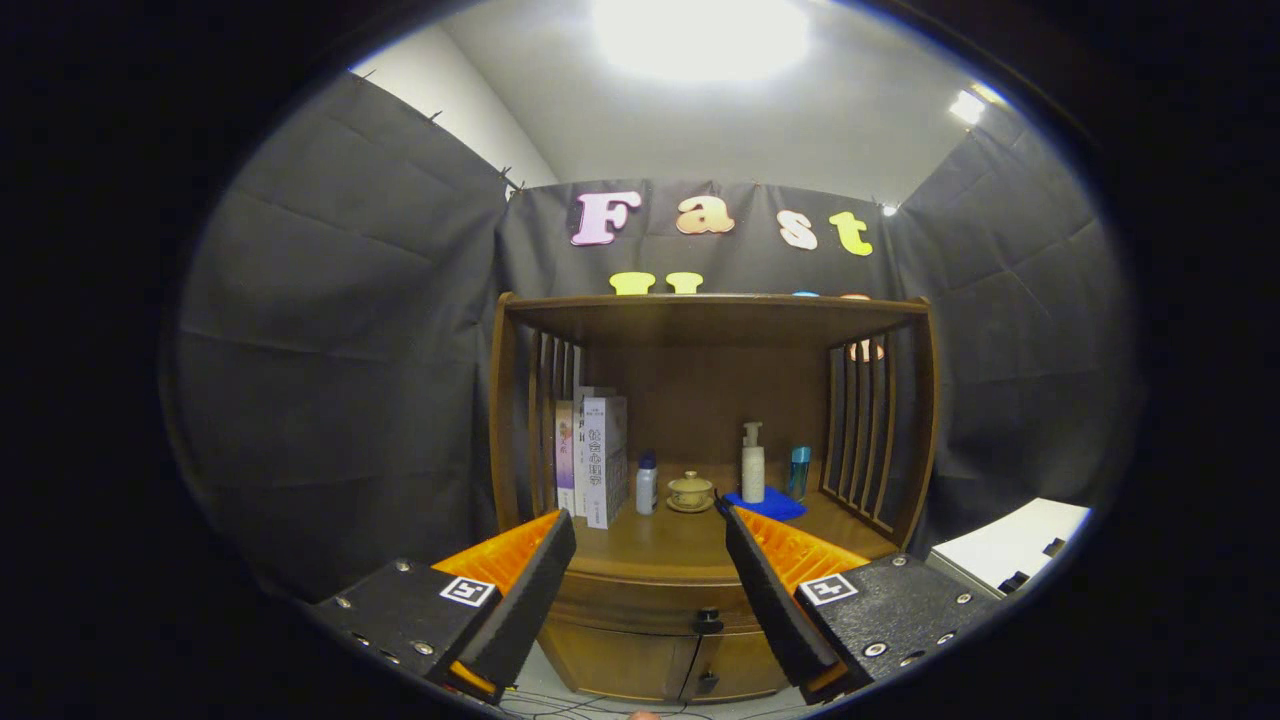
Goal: Pull open the drawer, take out the items inside it, and place them on the countertop above the cabinet.
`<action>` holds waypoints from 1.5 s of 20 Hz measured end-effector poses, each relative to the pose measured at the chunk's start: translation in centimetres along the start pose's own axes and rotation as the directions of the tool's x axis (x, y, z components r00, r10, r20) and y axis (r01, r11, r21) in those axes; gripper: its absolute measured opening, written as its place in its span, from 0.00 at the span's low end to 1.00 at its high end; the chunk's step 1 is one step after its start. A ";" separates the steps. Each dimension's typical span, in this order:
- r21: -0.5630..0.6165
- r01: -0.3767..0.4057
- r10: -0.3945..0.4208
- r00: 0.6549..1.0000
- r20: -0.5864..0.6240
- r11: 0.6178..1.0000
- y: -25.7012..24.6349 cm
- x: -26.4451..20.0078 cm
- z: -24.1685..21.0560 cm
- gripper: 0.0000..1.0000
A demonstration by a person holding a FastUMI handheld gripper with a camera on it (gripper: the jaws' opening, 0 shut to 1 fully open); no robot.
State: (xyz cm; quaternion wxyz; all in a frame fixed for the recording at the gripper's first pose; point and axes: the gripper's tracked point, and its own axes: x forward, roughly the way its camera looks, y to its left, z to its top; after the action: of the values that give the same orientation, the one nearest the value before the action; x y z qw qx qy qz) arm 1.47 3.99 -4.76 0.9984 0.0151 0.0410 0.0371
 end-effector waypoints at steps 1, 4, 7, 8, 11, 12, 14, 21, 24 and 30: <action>-0.001 -0.005 0.005 1.000 -0.005 1.000 0.0 0.1 -0.1 0.94; -0.001 -0.002 0.002 1.000 -0.018 1.000 0.0 0.1 -0.4 0.95; -0.005 -0.005 0.005 1.000 -0.019 1.000 0.2 0.2 -0.5 0.95; -0.010 -0.004 0.004 1.000 -0.019 1.000 0.2 0.2 -0.6 0.95; -0.017 0.008 -0.009 1.000 -0.030 1.000 0.3 0.1 -0.7 0.94; -0.018 0.010 -0.011 0.999 -0.032 1.000 0.3 0.1 -0.8 0.95; -0.029 0.023 -0.024 0.999 -0.038 0.999 0.1 0.2 -1.2 0.95; -0.143 0.085 -0.099 0.991 -0.092 0.986 -3.1 3.9 -5.0 0.95; -0.108 0.073 -0.087 0.988 -0.129 0.992 -3.4 6.0 -8.3 0.95; -0.189 0.101 -0.140 0.968 -0.209 0.977 -4.8 9.8 -15.2 0.95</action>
State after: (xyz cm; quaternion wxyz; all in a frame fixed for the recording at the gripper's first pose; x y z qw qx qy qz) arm 10.31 0.37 -20.87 0.9853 -0.0803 0.1494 -0.0189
